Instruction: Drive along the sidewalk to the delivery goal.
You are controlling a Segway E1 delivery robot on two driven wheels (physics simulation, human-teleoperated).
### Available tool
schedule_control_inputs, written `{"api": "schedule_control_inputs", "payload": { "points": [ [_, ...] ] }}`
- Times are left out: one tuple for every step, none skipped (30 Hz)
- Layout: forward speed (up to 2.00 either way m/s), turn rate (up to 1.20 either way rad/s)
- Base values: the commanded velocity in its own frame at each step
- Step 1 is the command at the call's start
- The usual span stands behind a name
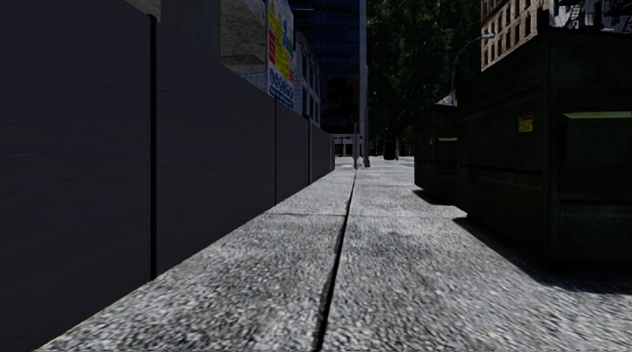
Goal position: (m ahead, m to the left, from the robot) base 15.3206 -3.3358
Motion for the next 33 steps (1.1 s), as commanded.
{"api": "schedule_control_inputs", "payload": {
  "points": [
    [2.00,0.00],
    [2.00,0.00],
    [2.00,0.00],
    [2.00,0.00],
    [2.00,0.00],
    [2.00,0.00],
    [2.00,0.00],
    [2.00,0.00],
    [2.00,0.00],
    [2.00,0.00],
    [2.00,0.00],
    [2.00,0.00],
    [2.00,0.00],
    [2.00,0.00],
    [2.00,0.00],
    [2.00,0.00],
    [2.00,0.00],
    [2.00,-0.01],
    [2.00,-0.17],
    [2.00,-0.17],
    [2.00,-0.32],
    [2.00,-0.39],
    [2.00,-0.39],
    [2.00,-0.40],
    [2.00,-0.41],
    [2.00,-0.41],
    [2.00,-0.41],
    [2.00,-0.41],
    [2.00,-0.39],
    [2.00,-0.20],
    [2.00,-0.20],
    [2.00,0.00],
    [2.00,0.00]
  ]
}}
